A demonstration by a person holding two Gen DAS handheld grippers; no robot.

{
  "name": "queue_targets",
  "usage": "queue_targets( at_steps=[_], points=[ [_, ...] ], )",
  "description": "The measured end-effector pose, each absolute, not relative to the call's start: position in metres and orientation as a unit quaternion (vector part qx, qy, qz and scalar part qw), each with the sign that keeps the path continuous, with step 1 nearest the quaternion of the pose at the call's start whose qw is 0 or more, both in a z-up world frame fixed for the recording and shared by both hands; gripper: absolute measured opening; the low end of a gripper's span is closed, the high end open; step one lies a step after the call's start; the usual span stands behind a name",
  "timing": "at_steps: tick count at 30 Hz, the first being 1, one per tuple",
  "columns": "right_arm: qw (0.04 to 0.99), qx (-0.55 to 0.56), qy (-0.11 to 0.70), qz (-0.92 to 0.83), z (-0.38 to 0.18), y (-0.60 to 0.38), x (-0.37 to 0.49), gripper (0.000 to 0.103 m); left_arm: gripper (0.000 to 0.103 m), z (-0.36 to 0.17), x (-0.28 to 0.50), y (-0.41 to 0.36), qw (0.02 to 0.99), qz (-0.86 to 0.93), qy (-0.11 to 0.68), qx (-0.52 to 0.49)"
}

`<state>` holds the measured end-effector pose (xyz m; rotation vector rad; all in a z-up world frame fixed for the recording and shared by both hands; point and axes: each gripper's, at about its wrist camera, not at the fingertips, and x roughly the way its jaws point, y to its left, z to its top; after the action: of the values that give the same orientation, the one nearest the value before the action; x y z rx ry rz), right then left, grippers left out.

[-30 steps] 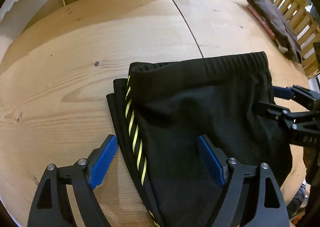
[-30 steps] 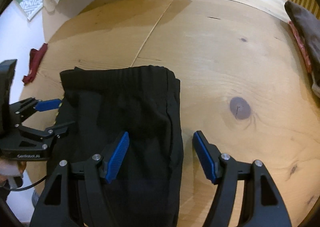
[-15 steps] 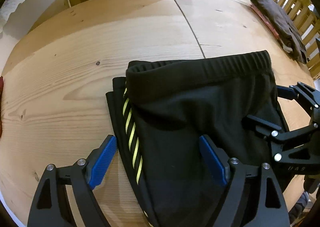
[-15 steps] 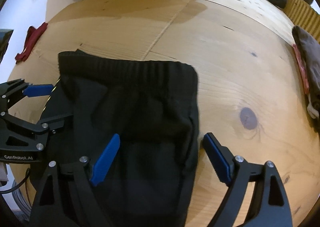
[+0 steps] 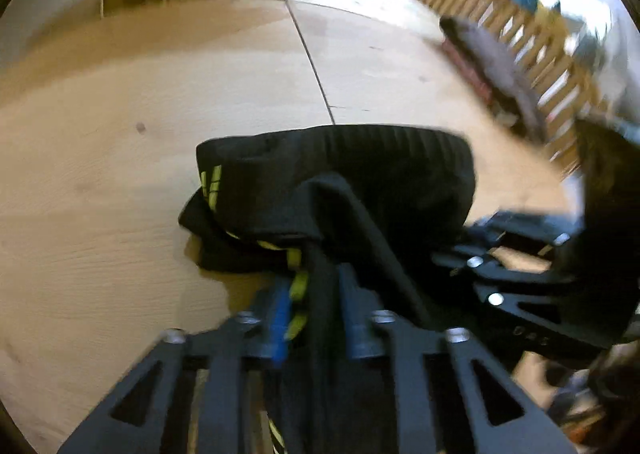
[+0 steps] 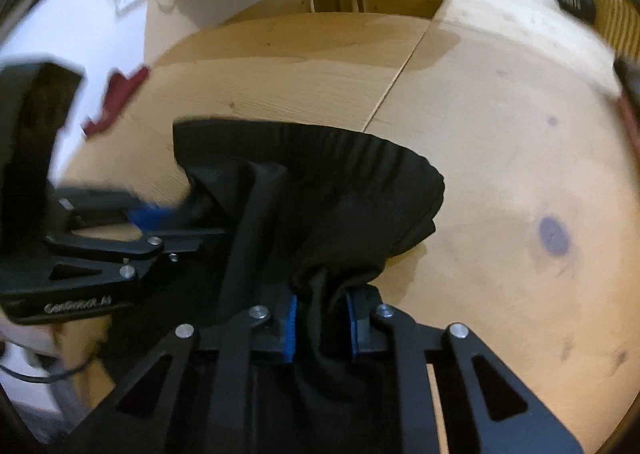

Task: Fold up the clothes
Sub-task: 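Close the left gripper on the pants while the right gripper grasps beside it, then lift the folded pants with both grippers and carry them onto the brown garment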

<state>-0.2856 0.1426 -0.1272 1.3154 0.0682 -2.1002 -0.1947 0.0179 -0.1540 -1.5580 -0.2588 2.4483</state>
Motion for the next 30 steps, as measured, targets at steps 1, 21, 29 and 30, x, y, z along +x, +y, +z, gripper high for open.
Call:
queue_targets(
  at_steps=[1,21,29,30],
  points=[
    [0.332,0.504,0.003,-0.797,-0.128,0.146,-0.287,0.018,0.013,-0.153,-0.196,0.014,0.121,0.834,-0.103,-0.529],
    [0.3,0.511,-0.02,-0.805,-0.128,0.138,-0.274,0.016,0.008,-0.087,-0.233,0.043,0.19,0.838,-0.108,-0.5],
    [0.279,0.485,-0.036,-0.828,-0.084,0.202,-0.264,0.015,0.008,-0.053,-0.253,0.095,0.229,0.843,-0.107,-0.476],
    [0.276,0.481,-0.038,-0.831,-0.079,0.205,-0.264,0.015,0.008,-0.047,-0.256,0.103,0.235,0.843,-0.105,-0.472]
  ],
)
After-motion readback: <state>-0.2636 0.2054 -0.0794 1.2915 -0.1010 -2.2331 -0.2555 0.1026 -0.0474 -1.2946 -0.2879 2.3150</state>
